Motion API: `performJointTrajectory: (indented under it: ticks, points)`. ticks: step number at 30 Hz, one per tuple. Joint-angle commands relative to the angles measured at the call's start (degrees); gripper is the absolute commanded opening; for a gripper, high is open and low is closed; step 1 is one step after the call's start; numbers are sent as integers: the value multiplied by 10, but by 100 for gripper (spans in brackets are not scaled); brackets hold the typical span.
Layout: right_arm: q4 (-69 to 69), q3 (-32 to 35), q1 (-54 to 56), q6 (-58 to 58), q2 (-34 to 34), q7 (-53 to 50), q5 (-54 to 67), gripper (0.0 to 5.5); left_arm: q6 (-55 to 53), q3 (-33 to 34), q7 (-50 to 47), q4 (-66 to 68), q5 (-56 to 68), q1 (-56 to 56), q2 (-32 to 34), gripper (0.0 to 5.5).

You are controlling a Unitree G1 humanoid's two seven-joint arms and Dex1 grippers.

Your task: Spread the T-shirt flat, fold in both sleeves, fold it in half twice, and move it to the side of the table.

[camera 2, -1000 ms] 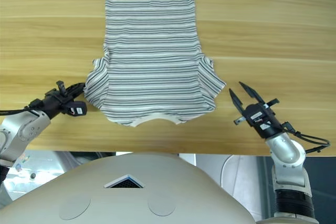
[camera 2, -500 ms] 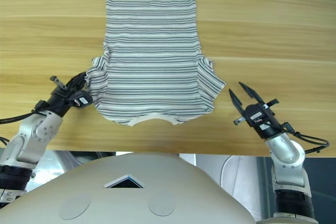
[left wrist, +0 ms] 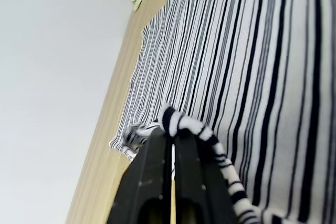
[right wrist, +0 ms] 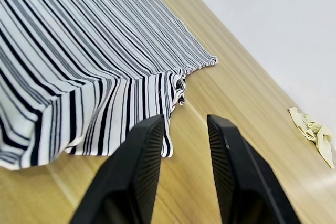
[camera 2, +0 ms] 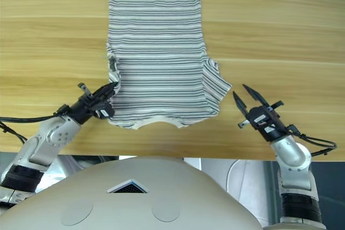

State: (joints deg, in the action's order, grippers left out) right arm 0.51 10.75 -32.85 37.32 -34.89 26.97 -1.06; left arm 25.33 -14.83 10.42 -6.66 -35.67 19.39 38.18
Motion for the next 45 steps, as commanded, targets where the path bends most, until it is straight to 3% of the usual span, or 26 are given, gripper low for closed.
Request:
performJointTrajectory:
  ticks: [1,5,17,22,24,28,36,45]
  points:
    - [6,-4,7,-6,2,0,-5,152,3,-23,39,21,1,8,13,1]
    - [4,-6,9,-6,2,0,-7,152,4,-30,54,29,-3,8,21,28]
    - [-7,-2,8,-5,-6,-6,-35,152,1,-14,41,18,12,15,18,226]
    - [-44,38,34,-42,-35,-98,-263,152,9,15,22,-33,50,48,3,230]
    - [-32,31,46,-50,-48,-110,-300,152,2,17,16,-28,30,59,4,230]
    - [-6,5,59,-54,-66,-113,-320,152,-2,34,9,-43,22,80,6,230]
    - [45,-43,102,-61,-92,-108,-334,152,16,74,-1,-134,154,67,-57,230]
    - [50,-63,98,-63,-114,-111,-333,152,11,79,29,-173,172,72,-69,230]
